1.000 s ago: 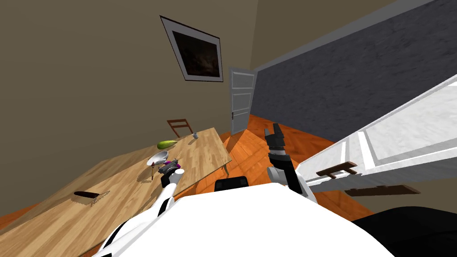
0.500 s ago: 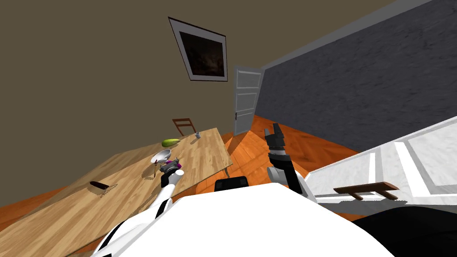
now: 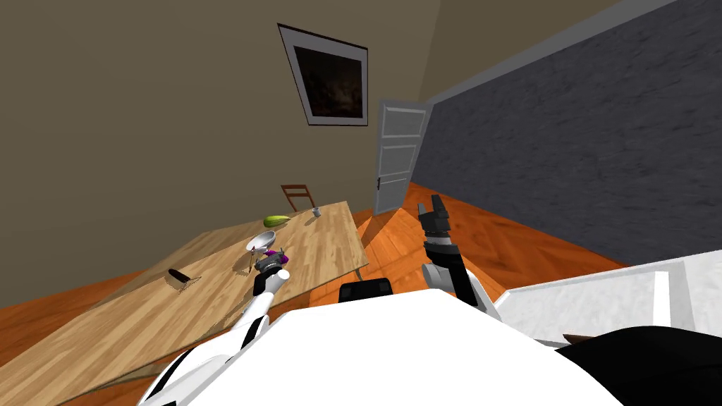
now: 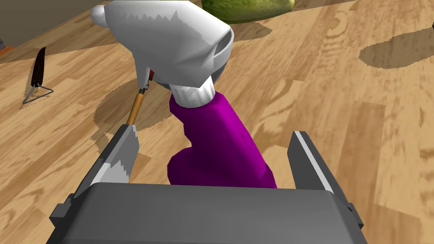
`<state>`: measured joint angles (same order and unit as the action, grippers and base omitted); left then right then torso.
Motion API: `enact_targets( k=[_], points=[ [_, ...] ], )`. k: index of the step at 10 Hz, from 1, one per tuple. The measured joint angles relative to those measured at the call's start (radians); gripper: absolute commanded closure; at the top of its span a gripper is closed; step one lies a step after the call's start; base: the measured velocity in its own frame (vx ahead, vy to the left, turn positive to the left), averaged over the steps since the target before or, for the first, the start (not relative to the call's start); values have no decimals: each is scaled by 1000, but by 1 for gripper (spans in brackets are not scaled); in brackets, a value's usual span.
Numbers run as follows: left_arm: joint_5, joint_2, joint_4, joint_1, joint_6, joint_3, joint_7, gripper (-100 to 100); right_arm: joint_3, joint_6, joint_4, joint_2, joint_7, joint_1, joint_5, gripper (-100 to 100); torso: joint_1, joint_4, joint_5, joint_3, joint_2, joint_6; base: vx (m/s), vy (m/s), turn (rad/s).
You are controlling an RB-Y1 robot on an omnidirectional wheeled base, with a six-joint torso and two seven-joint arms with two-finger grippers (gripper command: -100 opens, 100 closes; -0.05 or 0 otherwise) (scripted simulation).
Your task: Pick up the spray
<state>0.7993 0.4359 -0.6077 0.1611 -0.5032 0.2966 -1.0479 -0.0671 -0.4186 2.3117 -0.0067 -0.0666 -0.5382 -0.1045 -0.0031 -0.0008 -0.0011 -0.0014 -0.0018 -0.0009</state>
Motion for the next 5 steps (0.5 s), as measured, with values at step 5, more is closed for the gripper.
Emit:
enact_targets(
  k=[5],
  points=[
    [-75,23,16,-5,22,-35,-116,-100,0,0,0,0,0,0,0,0,6,0,1,1,2,0,7,-29,83]
  ],
)
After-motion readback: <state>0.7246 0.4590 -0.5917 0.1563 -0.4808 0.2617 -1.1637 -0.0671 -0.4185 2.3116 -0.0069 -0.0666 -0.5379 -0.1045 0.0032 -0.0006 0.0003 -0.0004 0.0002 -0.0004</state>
